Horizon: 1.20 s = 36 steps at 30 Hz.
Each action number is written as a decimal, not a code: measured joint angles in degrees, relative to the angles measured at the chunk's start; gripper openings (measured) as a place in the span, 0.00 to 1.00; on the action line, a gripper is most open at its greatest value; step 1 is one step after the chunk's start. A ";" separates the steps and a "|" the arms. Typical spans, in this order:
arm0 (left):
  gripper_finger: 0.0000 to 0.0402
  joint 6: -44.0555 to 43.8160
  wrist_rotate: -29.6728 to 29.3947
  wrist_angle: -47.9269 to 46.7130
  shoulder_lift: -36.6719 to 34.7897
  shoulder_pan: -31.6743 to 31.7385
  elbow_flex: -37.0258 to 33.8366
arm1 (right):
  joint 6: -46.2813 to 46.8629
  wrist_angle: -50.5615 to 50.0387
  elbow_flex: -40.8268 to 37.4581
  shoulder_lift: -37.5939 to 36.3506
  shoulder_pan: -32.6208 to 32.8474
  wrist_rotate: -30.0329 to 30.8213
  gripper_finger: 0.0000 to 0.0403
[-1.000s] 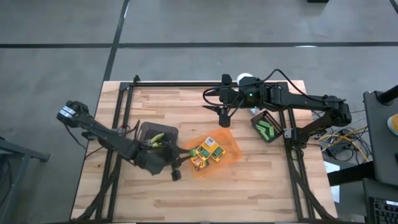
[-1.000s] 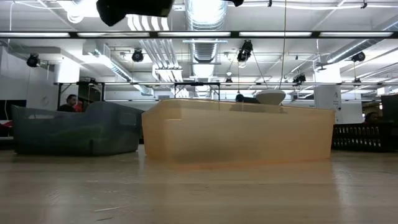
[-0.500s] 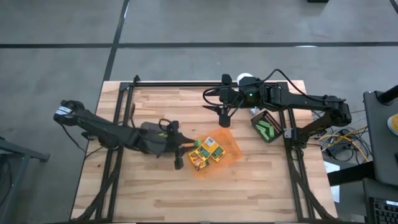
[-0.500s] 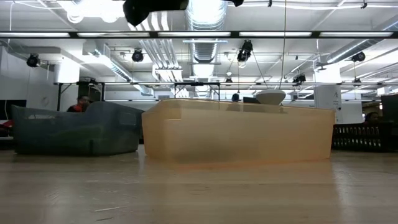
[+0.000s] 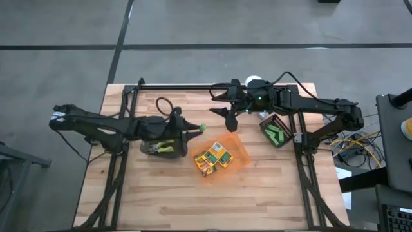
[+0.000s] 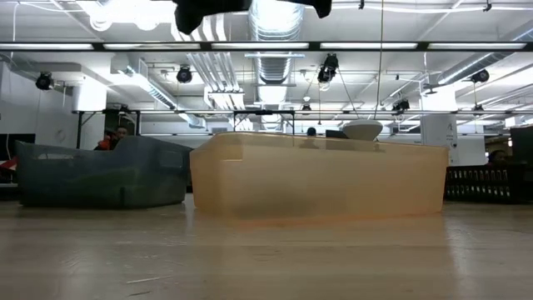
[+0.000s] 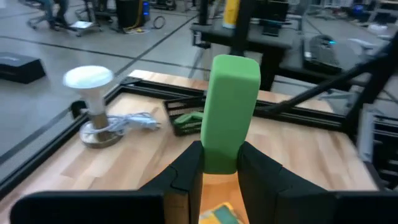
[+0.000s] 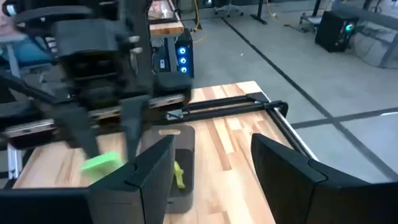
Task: Pick & Place School Supplies
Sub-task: Put the green eraser into the black basket
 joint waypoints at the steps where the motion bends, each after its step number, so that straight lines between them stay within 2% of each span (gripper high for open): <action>1: 0.22 -0.10 0.00 -0.02 0.11 0.84 0.00 | -0.01 -0.33 0.00 0.00 0.00 -0.20 0.51; 6: 0.22 -0.78 1.05 -0.08 1.17 5.17 -0.04 | -7.82 -2.99 0.00 0.00 0.02 -6.64 0.51; 9: 0.22 -0.66 6.71 -0.02 1.22 7.70 -0.07 | -14.52 -5.03 0.00 0.00 0.12 -15.16 0.51; 11: 0.22 0.12 10.24 -0.03 1.22 9.06 -0.07 | -17.81 -6.08 0.00 0.00 0.17 -18.61 0.51; 13: 0.22 0.82 12.51 -0.02 1.17 10.16 -0.07 | -18.78 -6.44 0.00 0.00 0.15 -18.75 0.51; 19: 0.22 2.14 17.61 0.38 1.06 11.52 -0.07 | -17.86 -6.23 -0.22 0.00 0.07 -13.50 0.51; 31: 0.22 4.61 18.15 4.43 1.00 11.52 0.02 | -15.54 -5.63 -0.31 3.01 0.11 -13.40 0.51; 36: 0.22 4.60 19.10 4.42 1.00 11.52 0.01 | -14.04 -1.81 -0.33 5.23 0.15 -13.43 0.51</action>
